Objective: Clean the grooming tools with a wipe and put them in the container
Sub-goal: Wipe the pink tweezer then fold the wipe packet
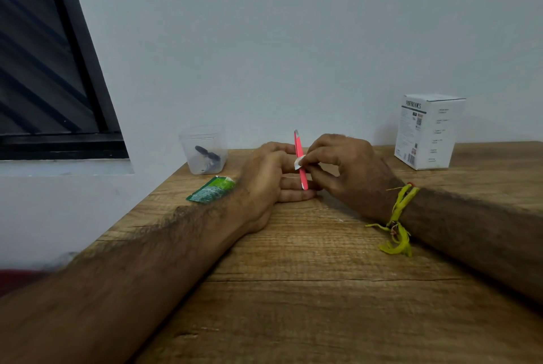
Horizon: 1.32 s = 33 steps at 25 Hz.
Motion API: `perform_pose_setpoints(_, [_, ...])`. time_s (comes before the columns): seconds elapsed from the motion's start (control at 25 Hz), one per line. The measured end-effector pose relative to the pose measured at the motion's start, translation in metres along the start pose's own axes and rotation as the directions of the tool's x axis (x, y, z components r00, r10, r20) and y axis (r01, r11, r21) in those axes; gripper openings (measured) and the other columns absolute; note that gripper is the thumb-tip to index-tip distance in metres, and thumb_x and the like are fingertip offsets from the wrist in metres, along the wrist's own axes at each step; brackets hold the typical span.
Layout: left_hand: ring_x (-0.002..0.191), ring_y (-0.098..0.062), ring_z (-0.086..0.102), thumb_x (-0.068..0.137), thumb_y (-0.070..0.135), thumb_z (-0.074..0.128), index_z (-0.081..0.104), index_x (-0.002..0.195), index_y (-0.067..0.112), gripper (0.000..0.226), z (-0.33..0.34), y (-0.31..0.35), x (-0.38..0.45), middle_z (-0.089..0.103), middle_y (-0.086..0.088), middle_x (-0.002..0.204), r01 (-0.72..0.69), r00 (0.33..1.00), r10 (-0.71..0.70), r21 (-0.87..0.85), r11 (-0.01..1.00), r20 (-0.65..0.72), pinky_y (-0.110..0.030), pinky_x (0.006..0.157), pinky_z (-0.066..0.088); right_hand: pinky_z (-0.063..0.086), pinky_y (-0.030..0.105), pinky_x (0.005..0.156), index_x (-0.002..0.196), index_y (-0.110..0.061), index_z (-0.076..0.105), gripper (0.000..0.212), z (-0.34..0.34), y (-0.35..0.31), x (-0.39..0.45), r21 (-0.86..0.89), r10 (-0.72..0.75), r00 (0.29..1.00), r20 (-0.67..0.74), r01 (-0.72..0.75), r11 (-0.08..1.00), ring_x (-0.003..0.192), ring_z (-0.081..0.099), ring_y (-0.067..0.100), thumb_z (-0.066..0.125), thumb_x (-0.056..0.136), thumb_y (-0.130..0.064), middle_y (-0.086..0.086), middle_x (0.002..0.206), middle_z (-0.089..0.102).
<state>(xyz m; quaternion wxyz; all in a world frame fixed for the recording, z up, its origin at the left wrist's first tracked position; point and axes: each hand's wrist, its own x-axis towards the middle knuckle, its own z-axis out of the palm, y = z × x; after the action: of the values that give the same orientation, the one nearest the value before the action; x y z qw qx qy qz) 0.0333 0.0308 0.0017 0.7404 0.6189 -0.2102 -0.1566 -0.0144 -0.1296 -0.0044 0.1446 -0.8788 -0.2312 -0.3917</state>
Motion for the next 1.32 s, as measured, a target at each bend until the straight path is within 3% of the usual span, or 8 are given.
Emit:
perform_pose_setpoints(0.28, [0.071, -0.03, 0.076, 0.104, 0.024, 0.053, 0.06, 0.116, 0.005, 0.024, 0.0003, -0.0029, 0.0038, 0.073, -0.023, 0.102, -0.006, 0.997, 0.009, 0.047, 0.999, -0.07, -0.04, 0.064, 0.062, 0.049, 0.044, 0.075, 0.097, -0.017, 0.078, 0.013, -0.0007, -0.0023, 0.0007, -0.061, -0.029, 0.999, 0.025, 0.03, 0.998, 0.086, 0.061, 0.023, 0.072, 0.086, -0.013, 0.002, 0.091, 0.069])
perform_pose_setpoints(0.56, [0.06, -0.024, 0.073, 0.097, 0.007, 0.058, 0.058, 0.11, 0.006, 0.013, 0.0006, -0.0043, 0.0055, 0.074, -0.018, 0.085, -0.006, 0.993, 0.012, 0.049, 0.999, -0.12, -0.036, 0.056, 0.061, 0.048, 0.042, 0.07, 0.093, -0.02, 0.078, 0.01, -0.0025, -0.006, -0.0006, -0.099, -0.029, 0.998, 0.055, 0.034, 0.995, 0.088, 0.057, 0.021, 0.072, 0.085, -0.022, -0.002, 0.091, 0.067])
perform_pose_setpoints(0.96, [0.062, -0.023, 0.072, 0.097, 0.009, 0.059, 0.058, 0.113, 0.006, 0.016, 0.0007, -0.0037, 0.0064, 0.072, -0.02, 0.099, -0.005, 0.988, 0.014, 0.064, 0.998, -0.156, -0.035, 0.057, 0.061, 0.046, 0.038, 0.062, 0.089, -0.024, 0.077, 0.008, -0.0011, -0.0053, -0.0009, -0.206, -0.05, 0.997, 0.053, 0.06, 0.977, 0.083, 0.056, 0.022, 0.073, 0.083, -0.027, -0.003, 0.087, 0.064])
perform_pose_setpoints(1.32, [0.063, -0.023, 0.072, 0.098, 0.008, 0.059, 0.059, 0.113, 0.007, 0.015, 0.0016, -0.0041, 0.0069, 0.072, -0.019, 0.098, -0.009, 0.981, 0.025, 0.084, 0.996, -0.191, -0.033, 0.055, 0.061, 0.047, 0.039, 0.063, 0.089, -0.024, 0.078, 0.008, 0.0007, -0.0034, -0.0017, -0.138, -0.058, 0.992, 0.109, 0.073, 0.988, 0.085, 0.057, 0.02, 0.075, 0.081, -0.026, -0.003, 0.087, 0.064])
